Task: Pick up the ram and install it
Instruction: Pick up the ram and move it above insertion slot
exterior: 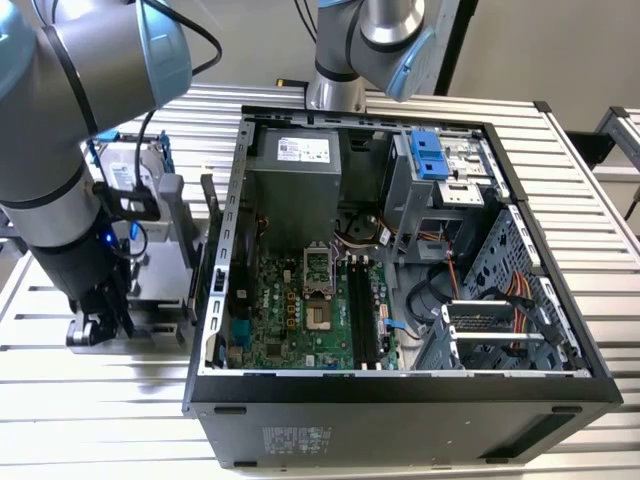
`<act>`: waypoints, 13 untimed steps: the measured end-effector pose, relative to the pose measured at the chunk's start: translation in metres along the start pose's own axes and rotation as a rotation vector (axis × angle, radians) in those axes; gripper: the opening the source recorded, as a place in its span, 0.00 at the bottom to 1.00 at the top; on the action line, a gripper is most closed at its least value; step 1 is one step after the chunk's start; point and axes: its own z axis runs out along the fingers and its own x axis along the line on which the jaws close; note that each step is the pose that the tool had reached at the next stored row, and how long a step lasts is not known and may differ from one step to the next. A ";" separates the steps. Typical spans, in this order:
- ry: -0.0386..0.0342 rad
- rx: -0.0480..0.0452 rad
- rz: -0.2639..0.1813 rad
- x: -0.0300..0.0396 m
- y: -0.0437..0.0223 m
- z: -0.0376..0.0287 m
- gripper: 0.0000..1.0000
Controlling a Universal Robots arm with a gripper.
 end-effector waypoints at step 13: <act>-0.0001 0.0001 0.000 0.0003 0.0000 -0.0098 0.00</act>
